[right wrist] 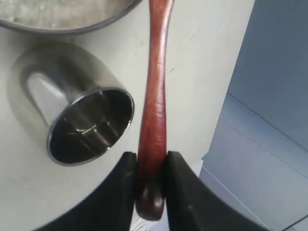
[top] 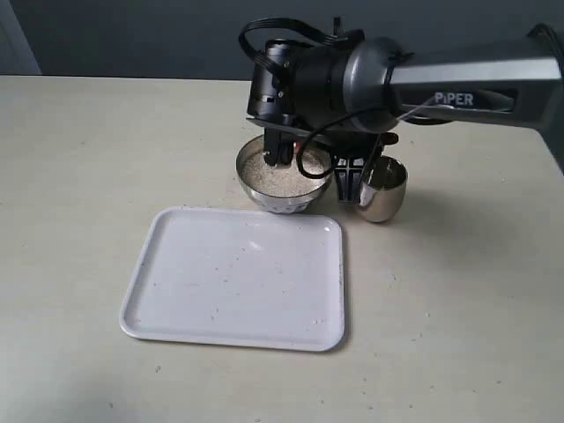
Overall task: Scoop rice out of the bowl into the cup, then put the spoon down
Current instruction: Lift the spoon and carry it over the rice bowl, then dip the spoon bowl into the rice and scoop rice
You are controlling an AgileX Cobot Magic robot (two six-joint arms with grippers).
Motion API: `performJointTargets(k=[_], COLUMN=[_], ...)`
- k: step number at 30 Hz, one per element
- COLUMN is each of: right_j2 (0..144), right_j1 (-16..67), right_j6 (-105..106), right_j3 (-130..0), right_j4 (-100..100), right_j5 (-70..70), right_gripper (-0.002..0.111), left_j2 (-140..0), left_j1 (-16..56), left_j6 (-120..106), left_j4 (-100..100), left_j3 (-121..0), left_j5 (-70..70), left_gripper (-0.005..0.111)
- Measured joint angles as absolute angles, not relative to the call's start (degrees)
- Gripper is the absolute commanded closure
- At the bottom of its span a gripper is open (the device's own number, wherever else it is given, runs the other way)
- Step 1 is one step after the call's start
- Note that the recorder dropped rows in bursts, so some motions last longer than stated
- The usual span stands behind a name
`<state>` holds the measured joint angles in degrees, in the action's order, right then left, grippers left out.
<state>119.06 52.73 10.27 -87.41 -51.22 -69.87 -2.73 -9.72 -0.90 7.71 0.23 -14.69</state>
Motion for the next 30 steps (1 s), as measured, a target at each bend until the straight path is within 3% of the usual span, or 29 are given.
performJointTargets(k=[30], right_j2=[123.21], right_j1=[55.52], right_j6=[11.4], right_j3=[-87.41], right_j4=[-47.09], right_j5=[-69.76], right_gripper=[0.109], left_j2=[-2.73], left_j1=[-9.72], left_j6=[-0.9], left_j4=[7.71], left_j3=[0.23], left_j5=[-14.69], left_gripper=[0.106])
